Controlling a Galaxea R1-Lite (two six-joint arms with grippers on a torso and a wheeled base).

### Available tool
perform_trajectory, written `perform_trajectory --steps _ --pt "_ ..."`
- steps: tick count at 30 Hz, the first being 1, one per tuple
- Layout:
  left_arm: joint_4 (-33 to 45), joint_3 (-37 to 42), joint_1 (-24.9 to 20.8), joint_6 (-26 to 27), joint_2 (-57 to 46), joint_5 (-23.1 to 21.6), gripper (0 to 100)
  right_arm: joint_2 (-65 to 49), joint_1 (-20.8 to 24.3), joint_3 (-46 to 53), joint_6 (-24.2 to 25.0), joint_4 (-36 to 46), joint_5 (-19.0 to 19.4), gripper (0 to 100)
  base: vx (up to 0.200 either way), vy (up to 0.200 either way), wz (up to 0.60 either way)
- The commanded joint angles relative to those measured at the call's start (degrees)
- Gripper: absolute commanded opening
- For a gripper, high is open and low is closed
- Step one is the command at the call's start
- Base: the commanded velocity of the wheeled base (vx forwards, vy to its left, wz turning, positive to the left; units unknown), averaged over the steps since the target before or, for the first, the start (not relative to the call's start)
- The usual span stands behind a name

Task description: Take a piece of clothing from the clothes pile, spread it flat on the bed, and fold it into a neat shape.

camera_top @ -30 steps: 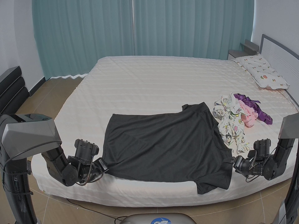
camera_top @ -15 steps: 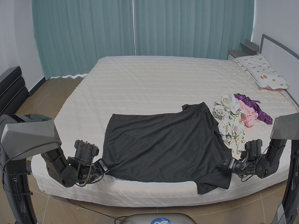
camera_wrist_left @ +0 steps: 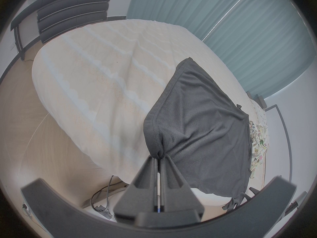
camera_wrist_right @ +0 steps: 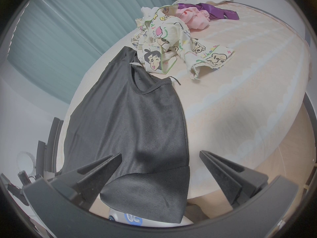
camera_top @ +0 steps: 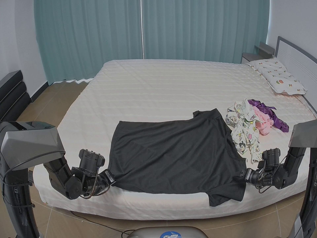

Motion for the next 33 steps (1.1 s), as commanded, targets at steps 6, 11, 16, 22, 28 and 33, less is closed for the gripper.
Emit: perform_trajectory --steps 6,11,16,22,28,33 --pt "-0.07 0.08 0.00 0.03 -0.06 0.01 0 3.20 1.71 -4.62 -0.12 0.31 -2.46 0 0.000 0.000 0.00" --pt "-0.07 0.08 0.09 0.03 -0.24 0.01 0 3.99 1.01 -8.05 0.06 0.31 -3.61 0 0.000 0.000 0.00" --pt "-0.42 -0.01 0.09 -0.06 -0.50 0.10 0 3.38 0.74 -10.78 1.20 0.13 -3.43 0 0.000 0.000 0.00" --pt "-4.37 0.08 0.44 -1.12 0.12 0.63 0 4.70 1.45 -17.54 1.64 -0.48 -3.34 0 0.000 0.000 0.00" --pt "-4.81 -0.01 0.53 -1.29 0.29 0.63 0 7.68 2.50 -22.64 1.55 -0.04 -3.34 0 0.000 0.000 0.00" --pt "-4.81 -0.01 0.53 -1.38 0.47 0.54 0 10.94 3.12 -25.80 1.73 -0.83 -3.61 100 0.000 0.000 0.00"
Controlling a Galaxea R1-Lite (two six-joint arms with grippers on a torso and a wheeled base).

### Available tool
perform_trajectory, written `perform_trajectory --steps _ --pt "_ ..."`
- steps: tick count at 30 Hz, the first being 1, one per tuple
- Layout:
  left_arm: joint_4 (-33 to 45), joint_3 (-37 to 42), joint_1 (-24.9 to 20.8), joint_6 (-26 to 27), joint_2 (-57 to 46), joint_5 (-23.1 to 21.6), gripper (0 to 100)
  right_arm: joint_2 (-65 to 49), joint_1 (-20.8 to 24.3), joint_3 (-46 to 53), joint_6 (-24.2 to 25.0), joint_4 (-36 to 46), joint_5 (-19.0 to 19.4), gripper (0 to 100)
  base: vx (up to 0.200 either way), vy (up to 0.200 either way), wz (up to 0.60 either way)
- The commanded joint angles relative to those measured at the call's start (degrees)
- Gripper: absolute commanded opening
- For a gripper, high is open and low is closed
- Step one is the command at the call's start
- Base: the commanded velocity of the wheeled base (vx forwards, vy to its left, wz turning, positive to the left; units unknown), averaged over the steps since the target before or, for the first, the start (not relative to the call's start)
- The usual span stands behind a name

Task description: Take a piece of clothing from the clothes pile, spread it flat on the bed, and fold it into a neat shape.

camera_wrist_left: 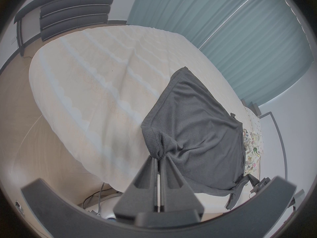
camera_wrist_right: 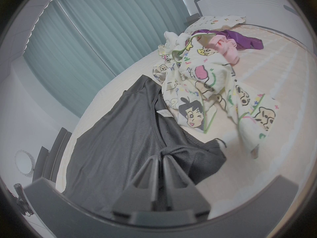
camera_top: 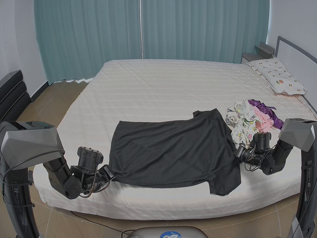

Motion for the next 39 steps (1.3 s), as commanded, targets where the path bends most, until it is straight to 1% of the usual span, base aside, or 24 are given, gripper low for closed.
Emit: perform_trajectory --steps 1,6,9,12,14,15,21,25,29,30,39 --pt "-0.05 -0.13 0.01 -0.11 0.52 -0.03 0 4.21 0.43 -4.09 0.29 -1.53 -0.38 100 0.000 0.000 0.00" --pt "-0.05 -0.22 0.01 -0.29 1.05 -0.03 0 3.42 -0.01 -2.25 1.88 -6.98 -0.29 100 0.000 0.000 0.00" --pt "-0.05 -0.22 0.10 -0.29 1.05 -0.12 0 0.52 -0.98 1.09 1.88 -6.63 0.41 100 0.000 0.000 0.00" --pt "-0.05 -0.04 0.10 -0.29 1.05 -0.12 0 -1.86 -2.12 5.49 1.79 -6.10 2.78 100 0.000 0.000 0.00" --pt "-0.05 -0.04 0.10 -0.29 1.05 -0.12 0 -2.21 -2.21 6.19 1.79 -6.10 3.31 100 0.000 0.000 0.00" --pt "-0.05 -0.04 0.10 -0.29 1.05 -0.12 0 -3.44 -2.21 9.62 1.70 -6.10 5.51 100 0.000 0.000 0.00" --pt "-0.05 -0.04 0.10 -0.29 0.96 -0.12 0 -2.03 -0.80 10.49 0.73 -6.02 5.16 100 0.000 0.000 0.00" --pt "-0.05 -0.04 0.10 -0.29 0.96 -0.03 0 -2.03 -0.80 10.58 0.47 -5.49 5.24 100 0.000 0.000 0.00" --pt "-0.05 -0.04 0.10 -0.29 0.96 -0.03 0 -1.68 -0.71 10.41 -0.85 -1.71 5.24 100 0.000 0.000 0.00" --pt "-0.05 -0.04 0.10 -0.29 0.96 -0.12 0 -1.42 -0.80 10.14 -1.02 -1.27 5.24 0 0.000 0.000 0.00" --pt "-0.05 -0.04 0.10 -0.29 1.05 -0.03 0 -0.71 -1.24 7.07 -0.58 -1.53 5.33 0 0.000 0.000 0.00"
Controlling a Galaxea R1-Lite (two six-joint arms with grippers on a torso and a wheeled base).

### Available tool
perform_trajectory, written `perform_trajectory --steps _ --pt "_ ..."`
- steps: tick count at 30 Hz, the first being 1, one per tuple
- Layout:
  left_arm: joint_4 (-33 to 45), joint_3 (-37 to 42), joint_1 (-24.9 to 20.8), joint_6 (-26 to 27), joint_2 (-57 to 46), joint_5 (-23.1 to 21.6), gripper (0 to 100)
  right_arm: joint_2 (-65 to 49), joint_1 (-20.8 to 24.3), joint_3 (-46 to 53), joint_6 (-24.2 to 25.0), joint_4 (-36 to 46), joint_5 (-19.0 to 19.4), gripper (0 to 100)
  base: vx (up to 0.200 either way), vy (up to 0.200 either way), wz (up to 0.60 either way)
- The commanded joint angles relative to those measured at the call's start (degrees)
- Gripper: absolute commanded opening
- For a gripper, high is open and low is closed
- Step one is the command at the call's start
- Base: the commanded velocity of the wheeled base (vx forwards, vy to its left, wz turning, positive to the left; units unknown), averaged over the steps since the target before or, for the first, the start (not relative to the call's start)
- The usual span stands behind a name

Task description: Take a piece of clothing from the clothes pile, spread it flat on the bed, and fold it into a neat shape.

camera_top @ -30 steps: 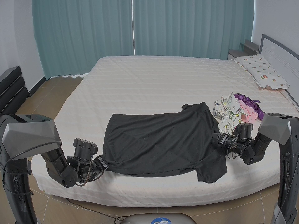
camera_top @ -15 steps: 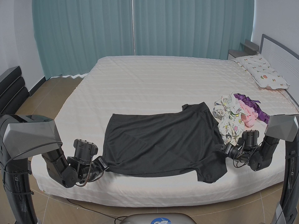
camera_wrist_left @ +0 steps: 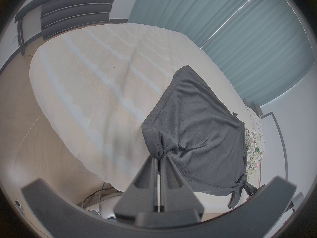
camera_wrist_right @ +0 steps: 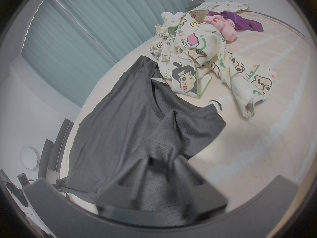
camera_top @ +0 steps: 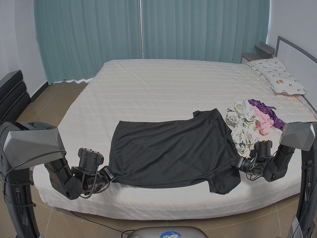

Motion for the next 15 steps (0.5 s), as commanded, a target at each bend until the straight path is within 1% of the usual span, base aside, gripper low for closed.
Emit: perform_trajectory --steps 1,11,12,15 --pt "-0.02 -0.01 -0.01 -0.02 0.10 -0.02 0 0.08 -0.38 -1.96 0.42 -0.24 0.02 0 0.000 0.000 0.00" --pt "-0.02 -0.36 0.34 -0.02 0.19 0.06 0 2.45 -0.03 -6.70 0.51 -0.33 0.37 0 0.000 0.000 0.00" --pt "-0.02 -0.36 0.34 -0.02 0.19 0.06 0 2.45 -0.03 -6.70 0.51 -0.33 0.37 100 0.000 0.000 0.00" --pt "-0.02 -0.53 0.52 -0.02 0.62 0.06 0 3.68 0.24 -7.93 0.60 -0.33 0.46 100 0.000 0.000 0.00"
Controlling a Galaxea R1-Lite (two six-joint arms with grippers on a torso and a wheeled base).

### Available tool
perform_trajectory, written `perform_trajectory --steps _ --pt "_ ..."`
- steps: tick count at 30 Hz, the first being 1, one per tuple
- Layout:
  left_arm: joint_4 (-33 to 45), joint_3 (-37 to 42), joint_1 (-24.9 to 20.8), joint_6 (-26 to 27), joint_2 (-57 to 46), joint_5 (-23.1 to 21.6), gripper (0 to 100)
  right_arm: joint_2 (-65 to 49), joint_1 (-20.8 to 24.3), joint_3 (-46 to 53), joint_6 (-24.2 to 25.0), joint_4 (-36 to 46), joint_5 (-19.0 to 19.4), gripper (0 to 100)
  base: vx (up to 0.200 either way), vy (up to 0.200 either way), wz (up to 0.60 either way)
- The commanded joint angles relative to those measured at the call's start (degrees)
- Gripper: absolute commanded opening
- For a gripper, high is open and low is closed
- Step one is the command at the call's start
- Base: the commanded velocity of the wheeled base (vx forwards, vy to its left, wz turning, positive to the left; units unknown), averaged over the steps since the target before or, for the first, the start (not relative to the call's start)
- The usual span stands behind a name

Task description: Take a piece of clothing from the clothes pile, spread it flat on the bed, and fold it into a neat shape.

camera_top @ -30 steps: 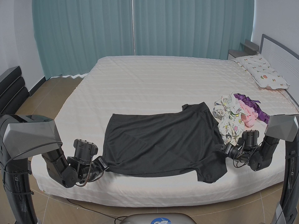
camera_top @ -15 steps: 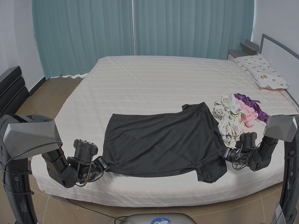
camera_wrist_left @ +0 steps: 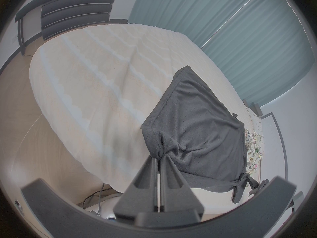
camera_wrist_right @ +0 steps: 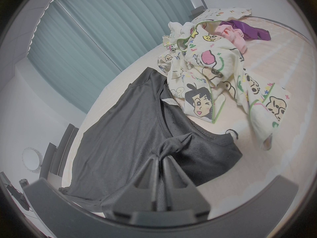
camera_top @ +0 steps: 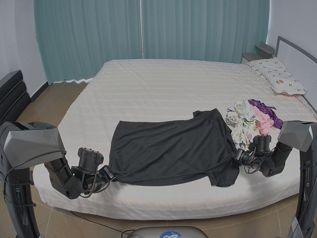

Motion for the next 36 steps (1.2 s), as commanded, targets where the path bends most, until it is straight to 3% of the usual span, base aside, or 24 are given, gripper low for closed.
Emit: perform_trajectory --steps 1,14,23,35,36 --pt "-0.02 -0.24 0.24 -0.02 0.78 0.02 0 2.37 0.35 -1.91 0.27 -0.21 -0.21 100 0.000 0.000 0.00" --pt "-0.02 -0.24 0.33 -0.02 0.78 -0.07 0 -5.72 -2.37 9.34 1.33 -3.03 1.55 100 0.000 0.000 0.00" --pt "-0.02 0.11 0.33 -0.02 0.43 -0.16 0 -5.89 0.53 16.02 1.07 -2.76 1.46 100 0.000 0.000 0.00" --pt "-0.02 0.11 0.33 -0.02 0.43 -0.25 0 -3.61 3.08 15.85 0.98 -2.68 0.05 100 0.000 0.000 0.00" --pt "-0.02 0.11 0.33 -0.02 0.43 -0.25 0 -3.52 3.08 15.76 0.98 -2.68 -0.21 0 0.000 0.000 0.00"
